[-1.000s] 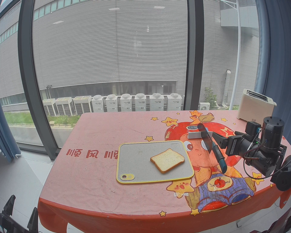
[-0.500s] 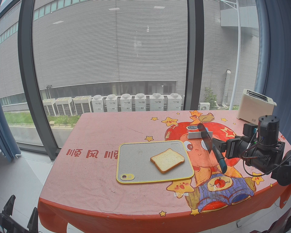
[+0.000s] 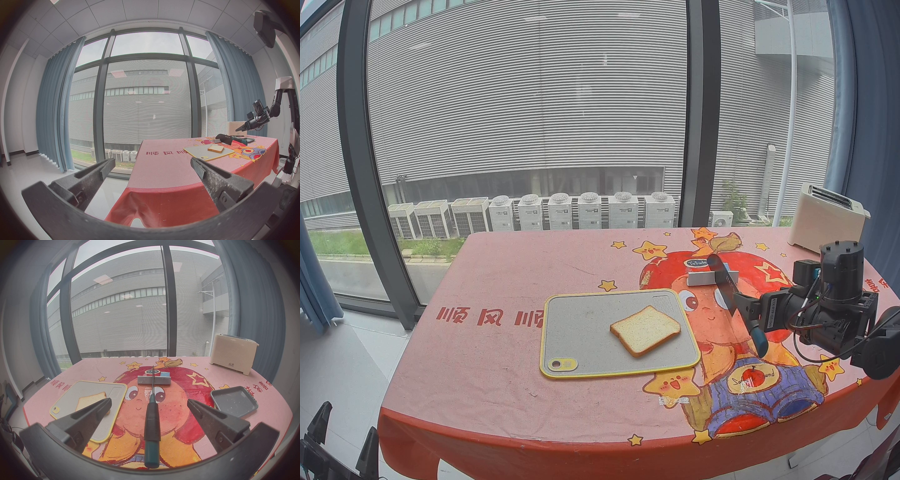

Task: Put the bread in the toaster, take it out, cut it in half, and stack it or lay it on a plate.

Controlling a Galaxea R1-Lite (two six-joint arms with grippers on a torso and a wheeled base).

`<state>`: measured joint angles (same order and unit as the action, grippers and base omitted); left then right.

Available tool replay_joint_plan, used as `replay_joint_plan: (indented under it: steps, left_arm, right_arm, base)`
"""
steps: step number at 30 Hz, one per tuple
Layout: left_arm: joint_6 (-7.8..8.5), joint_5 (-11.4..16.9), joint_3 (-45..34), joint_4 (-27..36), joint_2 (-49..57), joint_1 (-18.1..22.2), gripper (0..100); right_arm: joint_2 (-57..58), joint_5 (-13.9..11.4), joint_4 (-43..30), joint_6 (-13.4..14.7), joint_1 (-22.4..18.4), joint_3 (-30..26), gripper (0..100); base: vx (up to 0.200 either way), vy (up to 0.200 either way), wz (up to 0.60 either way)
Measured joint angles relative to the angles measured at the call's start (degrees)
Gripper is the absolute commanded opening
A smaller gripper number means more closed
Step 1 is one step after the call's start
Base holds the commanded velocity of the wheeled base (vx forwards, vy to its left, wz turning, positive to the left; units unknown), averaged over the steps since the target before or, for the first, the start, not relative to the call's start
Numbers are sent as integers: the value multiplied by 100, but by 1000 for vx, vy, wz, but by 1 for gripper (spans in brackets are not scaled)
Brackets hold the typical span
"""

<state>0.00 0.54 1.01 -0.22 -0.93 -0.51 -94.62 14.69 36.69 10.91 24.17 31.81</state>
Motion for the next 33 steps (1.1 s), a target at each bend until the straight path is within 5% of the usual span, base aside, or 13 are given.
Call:
replay_joint_plan:
  steps: [22, 33]
  left_arm:
    - [0, 0, 0, -2, 0, 0, 100]
    - [0, 0, 0, -2, 0, 0, 100]
  right_arm:
    - [-488, -486, 11, -232, -296, 179, 100]
    - [-691, -506, 88, -265, -336, 179, 100]
  base:
    - [0, 0, 0]
    - [0, 0, 0]
